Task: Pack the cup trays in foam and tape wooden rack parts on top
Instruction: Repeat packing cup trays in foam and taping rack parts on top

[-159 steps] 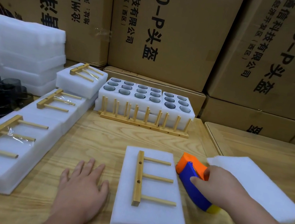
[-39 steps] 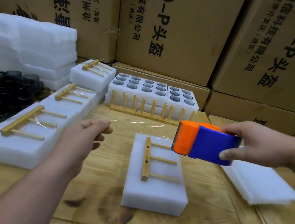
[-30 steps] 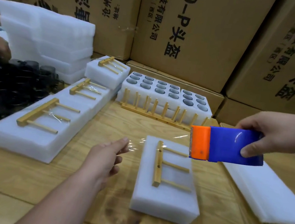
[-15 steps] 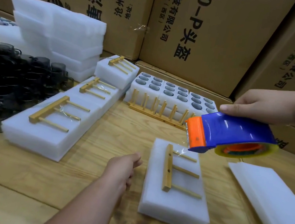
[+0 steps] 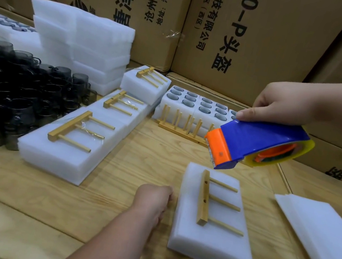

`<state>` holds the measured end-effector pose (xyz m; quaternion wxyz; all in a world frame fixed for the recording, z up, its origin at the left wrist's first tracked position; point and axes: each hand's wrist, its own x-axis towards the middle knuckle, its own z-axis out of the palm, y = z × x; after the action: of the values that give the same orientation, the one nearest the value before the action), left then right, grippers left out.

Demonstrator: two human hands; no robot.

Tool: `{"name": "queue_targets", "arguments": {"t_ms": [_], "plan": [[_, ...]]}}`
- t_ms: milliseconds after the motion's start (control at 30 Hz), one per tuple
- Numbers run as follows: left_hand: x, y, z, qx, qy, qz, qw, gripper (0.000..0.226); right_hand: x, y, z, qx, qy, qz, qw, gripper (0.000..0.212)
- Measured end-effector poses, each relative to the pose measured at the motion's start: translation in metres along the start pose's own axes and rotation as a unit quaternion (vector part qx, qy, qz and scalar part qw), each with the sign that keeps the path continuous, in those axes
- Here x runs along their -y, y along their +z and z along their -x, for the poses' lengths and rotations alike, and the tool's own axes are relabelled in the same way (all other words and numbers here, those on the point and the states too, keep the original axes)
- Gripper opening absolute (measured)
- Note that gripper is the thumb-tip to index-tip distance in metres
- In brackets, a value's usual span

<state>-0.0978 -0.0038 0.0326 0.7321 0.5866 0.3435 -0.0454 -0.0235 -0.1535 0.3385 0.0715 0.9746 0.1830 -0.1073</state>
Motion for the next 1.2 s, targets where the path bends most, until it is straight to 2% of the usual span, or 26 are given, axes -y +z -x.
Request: {"name": "queue_targets", "arguments": {"t_ms": [133,267,367,533,600,667,733,1000,1100,1200], "plan": [[0.001,0.003,0.005,-0.02,0.041,-0.088,0.995,0.03,0.011,-0.001,0.0,0.006,-0.014,0.022,1.0,0.072],[0.001,0.003,0.009,-0.019,0.065,-0.157,0.985,0.033,0.01,0.001,-0.002,0.007,-0.017,0.028,0.999,0.07],[-0.003,0.002,0.011,-0.007,0.063,-0.178,0.982,0.031,0.002,0.005,-0.004,-0.002,-0.01,0.025,1.0,0.061],[-0.004,0.001,0.012,-0.003,0.082,-0.184,0.98,0.024,-0.015,0.015,-0.002,-0.002,0.006,0.005,1.0,0.06],[-0.001,0.002,0.013,-0.018,0.096,-0.176,0.98,0.032,-0.023,0.021,0.0,-0.004,0.01,-0.005,1.0,0.059],[0.0,0.002,0.013,-0.032,0.096,-0.175,0.979,0.051,-0.031,0.027,0.002,0.0,0.016,-0.02,1.0,0.057],[0.001,0.004,0.011,-0.042,0.094,-0.182,0.978,0.057,-0.038,0.036,0.003,0.003,0.024,-0.031,0.999,0.056],[0.005,0.003,0.005,-0.047,0.125,-0.272,0.953,0.029,-0.073,0.075,0.009,-0.019,0.032,-0.05,0.998,0.068],[0.0,0.001,0.006,-0.066,0.172,-0.296,0.937,0.027,-0.082,0.088,0.008,-0.008,0.03,-0.067,0.997,0.07],[-0.015,0.012,0.022,-0.074,0.285,-0.223,0.929,0.03,-0.089,0.099,0.006,-0.008,0.025,-0.081,0.996,0.071]]}}
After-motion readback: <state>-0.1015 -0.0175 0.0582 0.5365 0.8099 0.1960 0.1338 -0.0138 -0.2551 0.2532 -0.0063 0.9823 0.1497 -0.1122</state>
